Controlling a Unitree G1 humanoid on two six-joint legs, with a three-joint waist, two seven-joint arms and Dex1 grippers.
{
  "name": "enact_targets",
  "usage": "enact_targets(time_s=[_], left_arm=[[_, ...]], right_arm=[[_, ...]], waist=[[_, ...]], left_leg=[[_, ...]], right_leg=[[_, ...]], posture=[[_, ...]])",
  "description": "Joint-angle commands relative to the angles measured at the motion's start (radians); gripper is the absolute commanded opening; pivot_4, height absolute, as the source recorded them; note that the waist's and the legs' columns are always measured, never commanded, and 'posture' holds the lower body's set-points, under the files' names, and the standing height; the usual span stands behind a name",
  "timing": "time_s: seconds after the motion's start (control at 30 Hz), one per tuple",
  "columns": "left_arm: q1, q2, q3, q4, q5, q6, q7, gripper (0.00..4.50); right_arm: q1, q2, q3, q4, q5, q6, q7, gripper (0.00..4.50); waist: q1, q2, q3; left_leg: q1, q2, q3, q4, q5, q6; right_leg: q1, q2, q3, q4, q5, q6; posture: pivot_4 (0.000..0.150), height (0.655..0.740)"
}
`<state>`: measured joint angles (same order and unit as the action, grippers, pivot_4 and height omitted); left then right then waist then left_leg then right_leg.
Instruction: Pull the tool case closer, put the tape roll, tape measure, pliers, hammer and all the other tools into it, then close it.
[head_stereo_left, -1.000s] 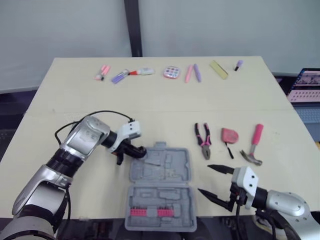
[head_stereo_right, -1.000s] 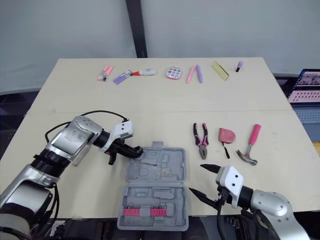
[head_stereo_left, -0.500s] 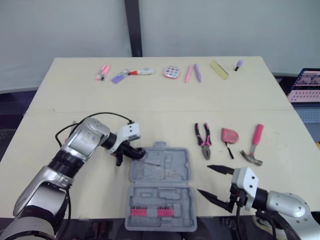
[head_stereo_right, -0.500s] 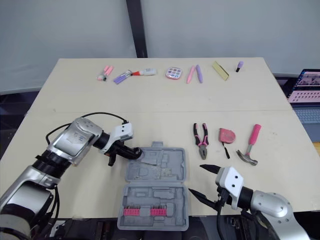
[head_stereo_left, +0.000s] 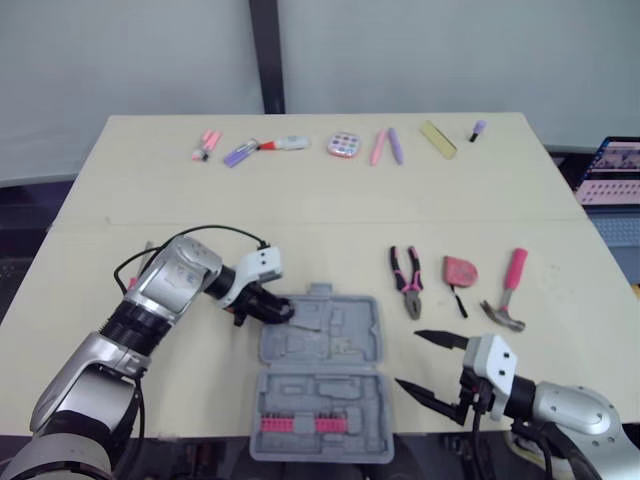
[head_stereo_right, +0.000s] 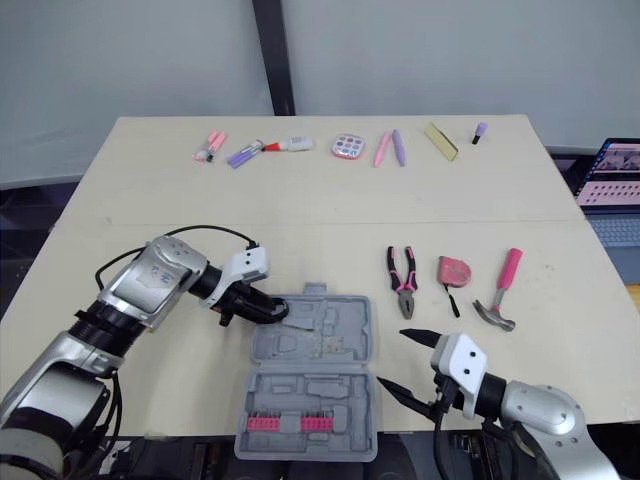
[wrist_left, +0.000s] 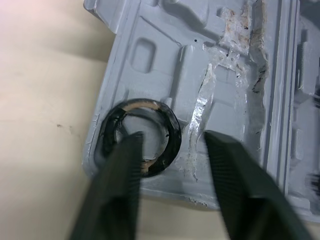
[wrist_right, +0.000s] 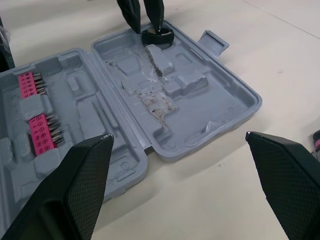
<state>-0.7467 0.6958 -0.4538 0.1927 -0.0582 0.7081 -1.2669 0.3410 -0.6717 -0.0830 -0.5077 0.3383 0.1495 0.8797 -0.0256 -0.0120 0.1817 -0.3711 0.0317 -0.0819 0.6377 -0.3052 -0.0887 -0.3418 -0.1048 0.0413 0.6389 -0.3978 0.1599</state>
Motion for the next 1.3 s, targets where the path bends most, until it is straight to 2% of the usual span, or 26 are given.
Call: enact_targets(time_s=[0.03, 0.3, 0.33, 0.37, 0.43, 0.7, 0.8, 1.03, 1.3], left_arm=[[0.003, 0.032, 0.028, -0.078, -0.020, 0.046, -0.020, 3.14], [0.041, 0.077, 0.140, -0.197, -0.106, 0.135, 0.009, 3.14], [0.056, 0.082, 0.162, -0.206, -0.115, 0.131, 0.019, 2.64], [0.072, 0.082, 0.182, -0.213, -0.121, 0.124, 0.036, 2.38], [0.093, 0.080, 0.204, -0.221, -0.128, 0.114, 0.057, 2.38], [0.239, 0.033, 0.297, -0.230, -0.124, -0.130, 0.171, 2.38], [0.293, -0.021, 0.328, -0.204, -0.117, -0.283, 0.230, 2.38], [0.346, -0.058, 0.331, -0.150, -0.111, -0.396, 0.266, 2.38], [0.336, -0.075, 0.323, -0.071, -0.079, -0.478, 0.307, 2.38]], right_arm=[[0.006, 0.000, -0.016, -0.034, 0.010, -0.009, -0.009, 4.50], [-0.003, 0.002, -0.008, -0.027, 0.008, -0.012, -0.006, 4.50], [-0.006, 0.002, -0.007, -0.024, 0.007, -0.013, -0.005, 4.50], [-0.008, 0.001, -0.006, -0.022, 0.007, -0.014, -0.004, 4.50], [-0.011, 0.001, -0.005, -0.019, 0.006, -0.014, -0.003, 4.50], [-0.023, 0.001, -0.004, -0.011, 0.006, -0.014, -0.001, 4.50], [-0.025, 0.003, 0.000, -0.013, 0.005, -0.012, -0.004, 4.50], [-0.032, -0.001, -0.003, -0.011, 0.005, -0.010, -0.001, 4.50], [-0.040, -0.002, -0.002, -0.009, 0.005, -0.008, 0.000, 4.50]], waist=[[0.000, 0.000, 0.000], [0.000, 0.000, 0.000], [0.000, 0.000, 0.000], [0.000, 0.000, 0.000], [0.000, 0.000, 0.000], [0.002, 0.000, 0.000], [0.004, 0.000, 0.000], [0.003, 0.000, 0.000], [0.002, 0.000, 0.000]], left_leg=[[0.000, 0.000, 0.000, 0.000, 0.000, 0.000], [0.000, 0.000, 0.000, 0.000, 0.000, 0.000], [0.000, 0.000, 0.000, 0.000, 0.000, 0.000], [0.000, 0.000, 0.000, 0.000, 0.000, 0.000], [0.000, 0.000, 0.000, 0.000, 0.000, 0.000], [0.000, 0.000, 0.000, 0.000, 0.000, 0.000], [0.000, 0.000, 0.000, 0.000, 0.000, 0.000], [0.000, 0.000, 0.000, 0.001, 0.000, 0.000], [0.000, 0.000, 0.000, 0.001, 0.000, 0.000]], right_leg=[[0.000, 0.000, 0.000, 0.000, 0.000, 0.000], [0.000, 0.000, 0.000, 0.000, 0.000, 0.000], [0.000, 0.000, 0.000, 0.000, 0.000, 0.000], [0.000, 0.000, 0.000, 0.000, 0.000, 0.000], [0.000, 0.000, 0.000, 0.000, 0.000, 0.000], [0.000, -0.001, 0.000, 0.000, 0.000, 0.000], [0.001, -0.001, 0.000, -0.001, 0.000, 0.000], [0.000, -0.001, 0.000, -0.001, 0.000, 0.000], [0.001, -0.001, 0.000, -0.001, 0.000, 0.000]], posture=[[0.150, 0.7400], [0.150, 0.7400], [0.150, 0.7400], [0.150, 0.7400], [0.150, 0.7400], [0.150, 0.7400], [0.150, 0.7400], [0.150, 0.7400], [0.150, 0.7400]])
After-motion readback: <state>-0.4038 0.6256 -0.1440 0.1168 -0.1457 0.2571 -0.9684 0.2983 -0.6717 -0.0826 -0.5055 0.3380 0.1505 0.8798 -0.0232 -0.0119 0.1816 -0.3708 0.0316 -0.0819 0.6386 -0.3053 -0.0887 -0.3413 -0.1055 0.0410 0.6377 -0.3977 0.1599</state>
